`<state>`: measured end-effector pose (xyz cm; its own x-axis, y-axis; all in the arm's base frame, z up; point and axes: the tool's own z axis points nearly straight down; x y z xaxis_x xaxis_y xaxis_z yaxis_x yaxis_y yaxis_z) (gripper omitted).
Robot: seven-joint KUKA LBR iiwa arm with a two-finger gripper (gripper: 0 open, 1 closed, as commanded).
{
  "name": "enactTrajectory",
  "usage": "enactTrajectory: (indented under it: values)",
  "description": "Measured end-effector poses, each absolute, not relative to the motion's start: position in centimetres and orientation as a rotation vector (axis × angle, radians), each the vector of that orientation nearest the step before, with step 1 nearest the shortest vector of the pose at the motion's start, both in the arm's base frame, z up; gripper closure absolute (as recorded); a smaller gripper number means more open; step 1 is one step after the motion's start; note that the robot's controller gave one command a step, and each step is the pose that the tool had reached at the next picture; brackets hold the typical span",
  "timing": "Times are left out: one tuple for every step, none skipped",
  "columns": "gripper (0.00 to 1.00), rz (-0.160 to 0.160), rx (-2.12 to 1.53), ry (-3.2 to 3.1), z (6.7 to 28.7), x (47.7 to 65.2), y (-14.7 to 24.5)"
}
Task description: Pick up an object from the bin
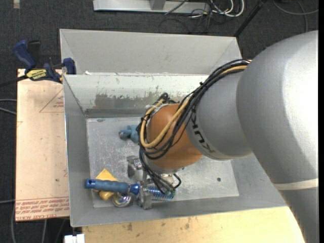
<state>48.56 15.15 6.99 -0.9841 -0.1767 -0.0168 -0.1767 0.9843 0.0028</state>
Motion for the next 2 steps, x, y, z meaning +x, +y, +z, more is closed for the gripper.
enactTrajectory:
  values:
    - [1.0,0.003,-0.28,3.129,7.0,48.1,15.1]
    - [1.0,0.002,-0.322,3.114,22.3,52.5,13.2]
